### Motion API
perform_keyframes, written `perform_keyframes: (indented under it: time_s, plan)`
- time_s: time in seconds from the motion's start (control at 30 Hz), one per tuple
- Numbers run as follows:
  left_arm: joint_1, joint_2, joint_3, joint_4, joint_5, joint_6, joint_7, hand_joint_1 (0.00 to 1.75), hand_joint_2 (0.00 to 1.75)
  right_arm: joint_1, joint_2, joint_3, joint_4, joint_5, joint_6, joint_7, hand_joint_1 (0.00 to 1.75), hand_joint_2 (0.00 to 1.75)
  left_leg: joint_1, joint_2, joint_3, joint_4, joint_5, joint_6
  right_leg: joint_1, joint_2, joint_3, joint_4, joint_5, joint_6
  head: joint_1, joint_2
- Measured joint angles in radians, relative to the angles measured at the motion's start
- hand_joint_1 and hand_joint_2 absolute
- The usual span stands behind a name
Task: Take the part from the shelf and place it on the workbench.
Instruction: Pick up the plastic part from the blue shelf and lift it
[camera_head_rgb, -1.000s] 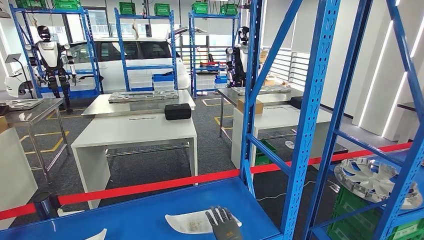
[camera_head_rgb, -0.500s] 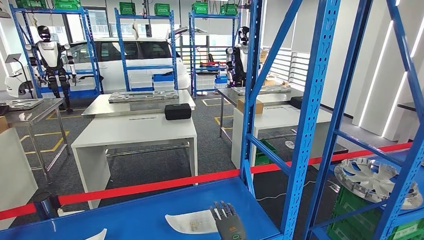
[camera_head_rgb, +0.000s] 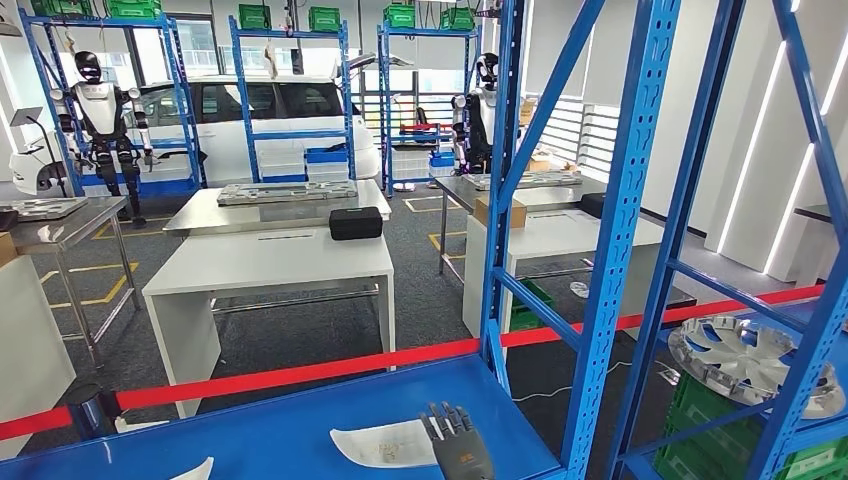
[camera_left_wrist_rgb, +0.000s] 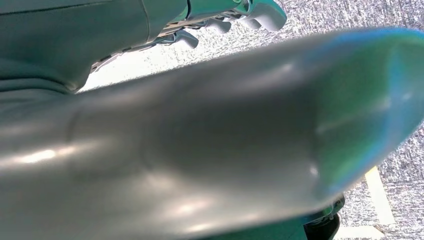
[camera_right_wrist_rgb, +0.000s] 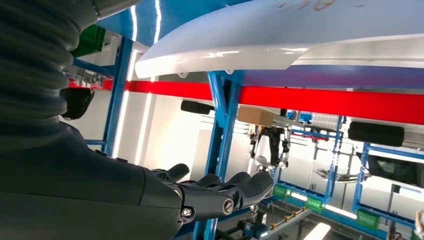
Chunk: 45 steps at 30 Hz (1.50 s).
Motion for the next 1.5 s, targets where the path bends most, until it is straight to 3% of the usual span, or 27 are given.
perform_keyframes:
  time_s: [0.73,0.93,1.03,1.07,1.13,1.2,1.23,1.27,1.3,1.37,1.43,1.5]
  plan:
    - [0.001,0.000,0.003,0.000,0.000,0.008,0.008,0.00,0.00,-0.001,-0.002,-0.002,0.000,0.004,-0.004,-0.001,0.00,0.00,-0.004,0.000,0.000,0.001,-0.002,0.002,-0.005,0.000,0.000,0.000,0.000,0.003,0.000,0.000]
    - [0.000,0.000,0.003,0.000,-0.004,0.007,0.011,0.00,0.00,0.000,-0.005,-0.004,0.001,0.003,-0.007,0.000,0.00,0.00,-0.013,0.000,0.000,0.003,-0.008,0.015,-0.013,0.000,0.002,-0.003,-0.001,0.015,-0.001,0.000]
    - [-0.001,0.000,0.003,0.000,-0.004,0.006,0.011,0.00,0.00,0.003,-0.007,-0.004,0.001,0.003,-0.008,0.000,0.00,0.00,-0.010,-0.001,0.005,-0.007,-0.014,0.033,-0.014,-0.001,0.000,0.018,0.011,0.027,0.000,0.000]
    - [-0.001,0.000,0.003,0.000,-0.004,0.006,0.012,0.00,0.00,0.003,-0.008,-0.004,0.002,0.003,-0.008,0.000,0.00,0.00,-0.008,-0.002,0.011,-0.010,-0.019,0.040,-0.014,-0.001,-0.010,0.041,0.008,0.029,0.001,0.000]
    - [-0.001,0.000,0.003,-0.001,-0.004,0.006,0.012,0.00,0.00,0.001,-0.010,-0.004,0.002,0.003,-0.009,-0.001,0.00,0.00,-0.007,-0.002,0.026,-0.012,-0.029,0.050,-0.014,-0.002,-0.057,0.123,-0.030,0.031,0.003,0.000]
    - [-0.002,-0.001,0.003,-0.001,-0.004,0.005,0.012,0.00,0.00,0.003,-0.011,-0.004,0.002,0.003,-0.008,-0.002,0.00,0.00,-0.007,-0.002,0.033,-0.009,-0.037,0.051,-0.013,0.000,-0.134,0.245,-0.079,0.031,0.004,0.000]
    - [0.000,-0.001,0.003,-0.001,-0.004,0.004,0.012,0.00,0.00,0.008,-0.012,-0.004,0.003,0.004,-0.008,-0.002,0.00,0.00,-0.007,-0.003,0.037,-0.008,-0.041,0.050,-0.013,0.000,-0.167,0.287,-0.088,0.032,0.004,0.000]
    - [0.001,-0.001,0.003,-0.001,-0.004,0.002,0.012,0.00,0.00,0.012,-0.014,-0.004,0.004,0.004,-0.008,-0.002,0.00,0.00,-0.007,-0.002,0.043,-0.005,-0.044,0.046,-0.013,0.000,-0.181,0.293,-0.078,0.032,0.004,0.000]
    - [0.003,-0.001,0.003,0.000,-0.004,0.001,0.012,0.00,0.00,0.015,-0.014,-0.004,0.005,0.004,-0.008,-0.002,0.00,0.00,-0.005,-0.002,0.050,-0.002,-0.048,0.041,-0.014,0.000,-0.176,0.261,-0.051,0.031,0.004,0.000]
    - [0.003,-0.003,0.003,0.000,-0.004,-0.001,0.013,0.00,0.00,0.016,-0.015,-0.004,0.005,0.004,-0.008,-0.004,0.00,0.00,-0.002,-0.001,0.063,0.006,-0.060,0.027,-0.014,-0.001,-0.129,0.129,0.025,0.027,0.005,0.000]
    - [0.000,-0.004,0.003,0.000,-0.004,-0.002,0.016,0.00,0.00,0.017,-0.016,-0.004,0.006,0.004,-0.008,-0.005,0.00,0.00,-0.001,-0.002,0.068,0.013,-0.075,0.012,-0.008,-0.001,-0.099,0.042,0.053,0.017,0.003,0.000]
    - [0.000,-0.004,0.003,0.000,-0.004,-0.002,0.018,0.00,0.00,0.021,-0.016,-0.005,0.007,0.004,-0.009,-0.005,0.00,0.00,-0.001,-0.002,0.072,0.016,-0.081,-0.003,-0.005,0.001,-0.097,0.034,0.046,0.000,0.003,0.000]
